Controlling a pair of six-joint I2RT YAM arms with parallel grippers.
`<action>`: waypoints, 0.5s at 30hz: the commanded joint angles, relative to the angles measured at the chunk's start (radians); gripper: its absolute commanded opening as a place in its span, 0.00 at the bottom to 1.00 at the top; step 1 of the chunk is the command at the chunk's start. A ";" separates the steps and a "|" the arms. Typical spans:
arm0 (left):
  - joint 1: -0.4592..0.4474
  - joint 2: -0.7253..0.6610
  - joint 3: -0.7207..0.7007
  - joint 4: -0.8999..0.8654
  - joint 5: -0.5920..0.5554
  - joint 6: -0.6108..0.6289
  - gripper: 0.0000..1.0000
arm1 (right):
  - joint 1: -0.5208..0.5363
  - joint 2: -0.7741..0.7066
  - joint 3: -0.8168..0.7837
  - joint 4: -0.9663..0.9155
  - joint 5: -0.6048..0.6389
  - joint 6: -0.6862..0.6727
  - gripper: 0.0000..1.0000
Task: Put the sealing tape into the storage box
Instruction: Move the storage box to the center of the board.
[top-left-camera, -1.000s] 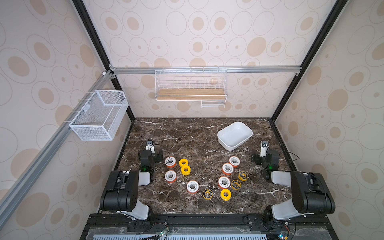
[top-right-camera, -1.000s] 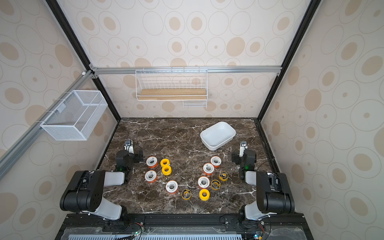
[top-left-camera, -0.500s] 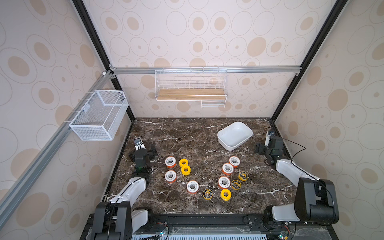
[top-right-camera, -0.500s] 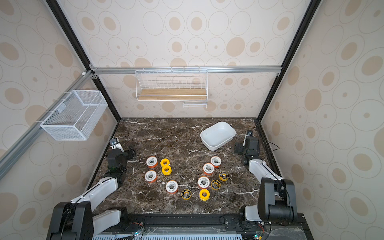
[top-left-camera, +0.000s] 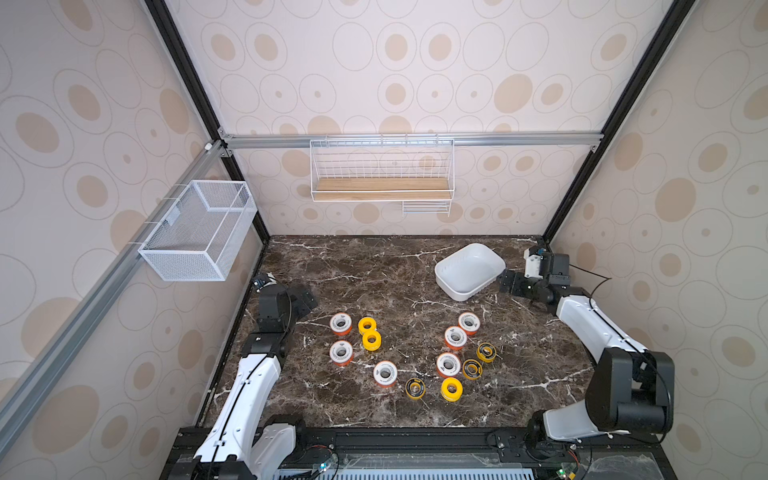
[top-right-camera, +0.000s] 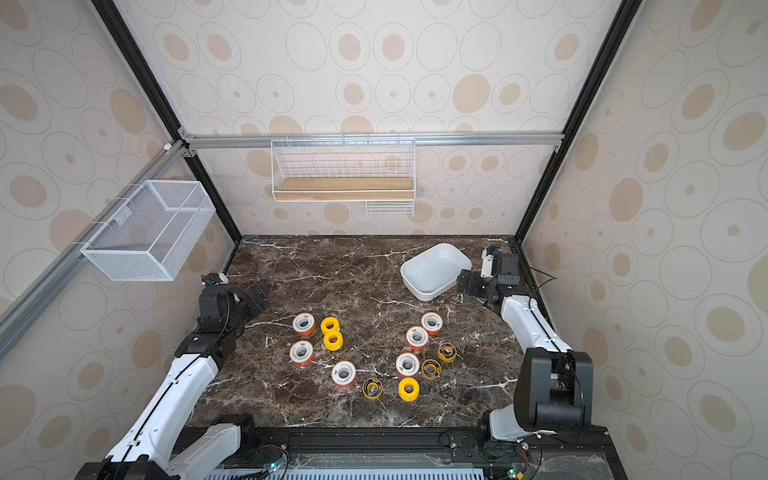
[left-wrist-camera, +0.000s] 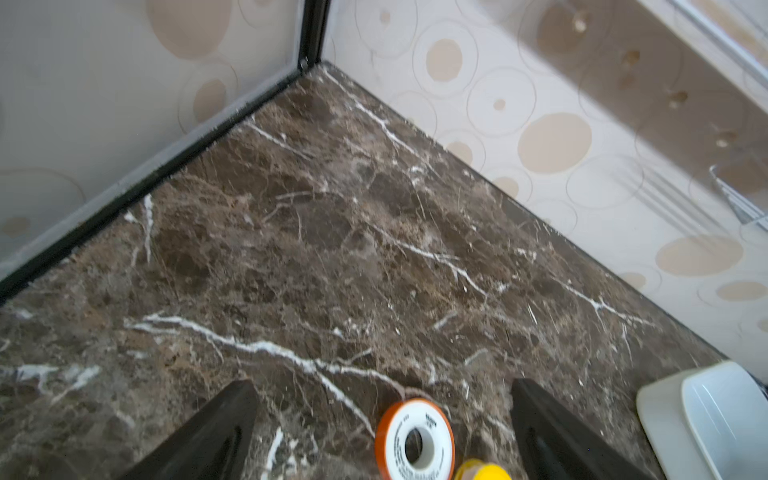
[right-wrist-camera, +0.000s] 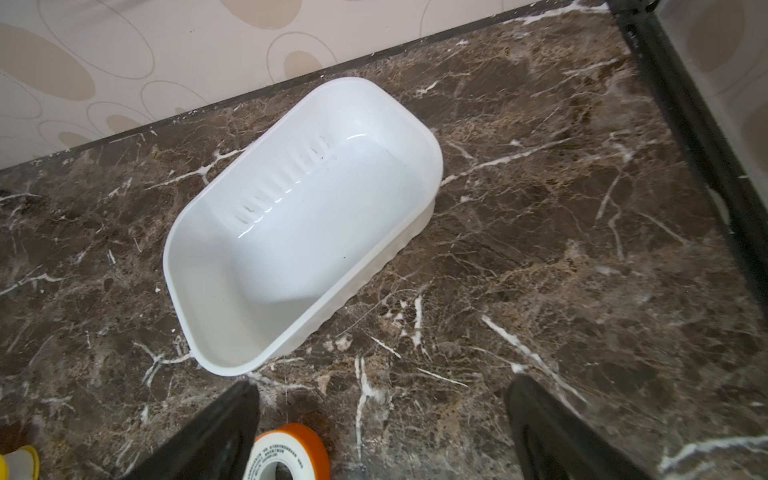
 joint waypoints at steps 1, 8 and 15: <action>-0.010 -0.024 0.063 -0.206 0.146 0.026 0.99 | 0.010 0.069 0.071 -0.105 -0.089 0.043 0.92; -0.076 -0.038 0.058 -0.247 0.142 0.064 0.99 | 0.036 0.211 0.228 -0.218 -0.119 0.066 0.72; -0.096 -0.036 0.074 -0.252 0.129 0.077 0.99 | 0.072 0.330 0.360 -0.328 -0.066 0.110 0.64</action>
